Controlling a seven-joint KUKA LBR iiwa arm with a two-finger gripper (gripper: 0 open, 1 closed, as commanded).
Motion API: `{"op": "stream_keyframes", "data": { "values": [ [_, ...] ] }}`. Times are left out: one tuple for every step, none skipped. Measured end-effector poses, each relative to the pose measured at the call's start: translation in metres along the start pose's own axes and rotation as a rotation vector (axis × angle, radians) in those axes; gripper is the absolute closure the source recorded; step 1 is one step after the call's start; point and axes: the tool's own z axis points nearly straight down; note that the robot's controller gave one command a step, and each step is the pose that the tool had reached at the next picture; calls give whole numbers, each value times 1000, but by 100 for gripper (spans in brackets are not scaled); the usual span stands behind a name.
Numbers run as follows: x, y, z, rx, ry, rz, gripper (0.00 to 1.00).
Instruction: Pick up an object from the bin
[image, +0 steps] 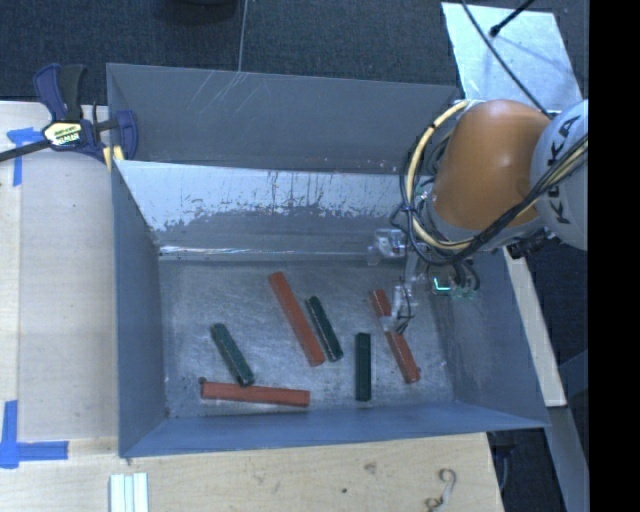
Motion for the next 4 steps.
{"op": "stream_keyframes", "data": {
  "values": [
    [81,39,97,2,-8,-696,0],
    [61,15,67,3,-8,-819,0],
    [49,26,54,3,-10,-858,0],
    [58,20,98,3,-7,-1217,0]
  ]
}}
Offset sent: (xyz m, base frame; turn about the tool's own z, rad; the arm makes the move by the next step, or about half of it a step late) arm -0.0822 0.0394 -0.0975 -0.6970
